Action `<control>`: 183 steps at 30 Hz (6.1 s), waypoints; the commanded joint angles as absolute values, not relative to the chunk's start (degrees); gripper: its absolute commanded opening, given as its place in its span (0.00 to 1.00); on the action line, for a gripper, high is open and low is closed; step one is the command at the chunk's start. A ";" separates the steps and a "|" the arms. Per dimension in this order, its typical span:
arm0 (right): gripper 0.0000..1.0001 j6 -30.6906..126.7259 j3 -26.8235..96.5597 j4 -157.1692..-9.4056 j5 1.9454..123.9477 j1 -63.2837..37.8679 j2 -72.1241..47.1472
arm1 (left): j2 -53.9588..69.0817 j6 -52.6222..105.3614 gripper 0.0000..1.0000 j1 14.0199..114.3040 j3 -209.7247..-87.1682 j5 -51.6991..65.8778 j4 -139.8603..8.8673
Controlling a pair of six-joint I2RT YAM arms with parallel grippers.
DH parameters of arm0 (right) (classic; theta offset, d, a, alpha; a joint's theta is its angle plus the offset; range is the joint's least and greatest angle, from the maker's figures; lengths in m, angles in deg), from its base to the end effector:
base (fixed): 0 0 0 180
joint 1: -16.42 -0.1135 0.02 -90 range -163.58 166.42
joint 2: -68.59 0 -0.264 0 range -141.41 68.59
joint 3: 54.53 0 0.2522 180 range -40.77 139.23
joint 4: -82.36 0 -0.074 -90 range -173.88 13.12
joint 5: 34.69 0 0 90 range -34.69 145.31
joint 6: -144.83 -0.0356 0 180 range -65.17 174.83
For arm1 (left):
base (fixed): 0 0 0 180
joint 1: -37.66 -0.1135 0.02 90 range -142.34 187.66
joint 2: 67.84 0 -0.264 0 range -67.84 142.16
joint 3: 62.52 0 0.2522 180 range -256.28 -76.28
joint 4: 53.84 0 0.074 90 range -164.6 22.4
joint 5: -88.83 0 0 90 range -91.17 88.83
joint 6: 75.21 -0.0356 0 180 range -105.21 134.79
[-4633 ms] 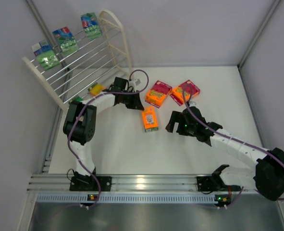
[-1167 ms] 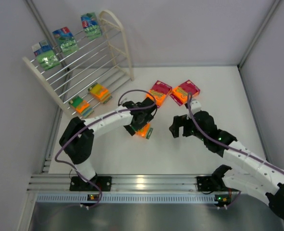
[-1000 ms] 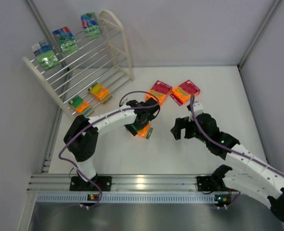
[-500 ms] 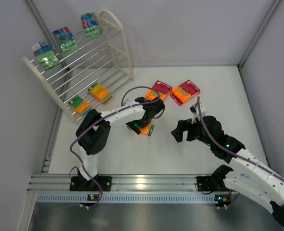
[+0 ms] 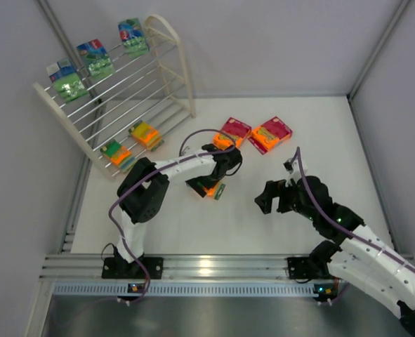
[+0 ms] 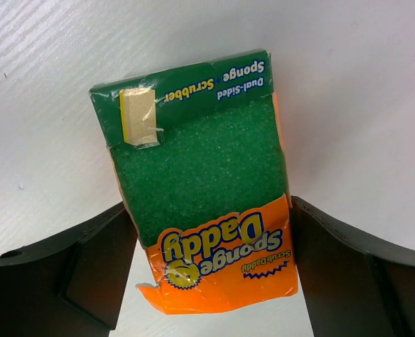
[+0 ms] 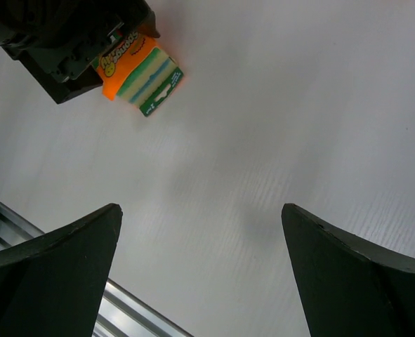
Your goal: Place and organize the cleaning sponges onto the shelf
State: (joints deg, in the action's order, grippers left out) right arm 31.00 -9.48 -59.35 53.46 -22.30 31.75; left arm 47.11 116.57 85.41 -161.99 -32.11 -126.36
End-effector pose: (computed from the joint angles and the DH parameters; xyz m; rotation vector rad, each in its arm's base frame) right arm 0.1202 0.0949 0.2529 -0.2596 2.1418 0.6158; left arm 0.2677 -0.2675 0.1811 -1.1958 2.3176 0.1457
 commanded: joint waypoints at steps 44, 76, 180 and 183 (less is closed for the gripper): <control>0.99 18.53 -7.89 -64.19 45.46 -21.81 16.56 | 57.13 62.26 0.60 60.43 -179.19 -36.42 -91.69; 1.00 16.86 -9.65 -65.16 45.90 -21.64 15.07 | 61.44 50.57 0.60 56.38 -185.09 -41.25 -83.42; 0.99 17.83 -5.52 -65.08 46.52 -20.41 12.17 | 45.12 52.05 0.98 58.75 -166.55 -30.97 -74.81; 1.00 18.09 -4.12 -64.64 47.39 -18.30 12.17 | 39.85 52.76 0.98 59.90 -161.89 -27.81 -74.90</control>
State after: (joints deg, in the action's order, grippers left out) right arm 17.75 -7.75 -62.82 46.81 -20.36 12.26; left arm 48.29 51.04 58.52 -164.96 -31.26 -76.22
